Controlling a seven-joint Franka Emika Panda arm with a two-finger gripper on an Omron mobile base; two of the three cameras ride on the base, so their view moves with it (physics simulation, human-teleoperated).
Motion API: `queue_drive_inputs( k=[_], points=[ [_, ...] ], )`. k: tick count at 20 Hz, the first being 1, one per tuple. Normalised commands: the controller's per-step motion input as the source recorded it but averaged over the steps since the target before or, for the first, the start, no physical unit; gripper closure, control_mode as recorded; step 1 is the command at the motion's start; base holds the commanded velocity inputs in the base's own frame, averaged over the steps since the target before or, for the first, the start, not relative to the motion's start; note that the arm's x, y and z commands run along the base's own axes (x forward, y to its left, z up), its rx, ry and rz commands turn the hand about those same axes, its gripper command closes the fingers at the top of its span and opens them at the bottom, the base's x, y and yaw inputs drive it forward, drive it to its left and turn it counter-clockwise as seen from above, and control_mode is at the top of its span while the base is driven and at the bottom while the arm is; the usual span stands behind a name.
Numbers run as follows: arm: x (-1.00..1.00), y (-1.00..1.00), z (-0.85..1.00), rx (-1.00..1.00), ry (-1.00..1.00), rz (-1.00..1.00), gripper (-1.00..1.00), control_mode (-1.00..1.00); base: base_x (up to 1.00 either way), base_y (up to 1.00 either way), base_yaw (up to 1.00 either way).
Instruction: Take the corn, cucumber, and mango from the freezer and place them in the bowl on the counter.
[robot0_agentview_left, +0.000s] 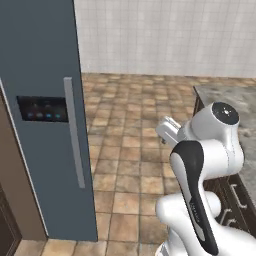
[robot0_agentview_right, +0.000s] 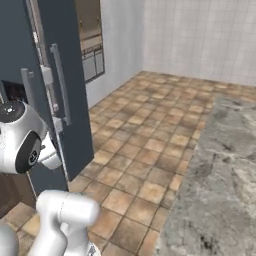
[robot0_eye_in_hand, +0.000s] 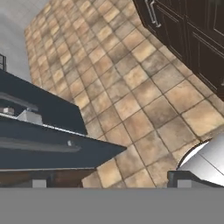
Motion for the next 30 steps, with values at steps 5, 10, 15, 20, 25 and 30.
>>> queue_drive_inputs(
  k=[5, 10, 15, 20, 25, 30],
  points=[
    [0.0, 0.0, 0.0, 0.0, 0.0, 0.0, -1.0, 1.0, 1.0, -0.51, -0.1],
    [0.0, 0.0, 0.0, 0.0, 0.0, 0.0, -1.0, 1.0, 1.0, -0.33, -0.07],
    [0.0, 0.0, 0.0, 0.0, 0.0, 0.0, -1.0, 1.0, 1.0, -0.25, -0.01],
    [0.0, 0.0, 0.0, 0.0, 0.0, 0.0, -1.0, 1.0, 1.0, -0.05, -0.01],
    [0.0, 0.0, 0.0, 0.0, 0.0, 0.0, -1.0, 1.0, 1.0, -0.12, 0.0],
    [0.0, 0.0, 0.0, 0.0, 0.0, 0.0, -1.0, 1.0, 1.0, -0.1, 0.02]
  ],
)
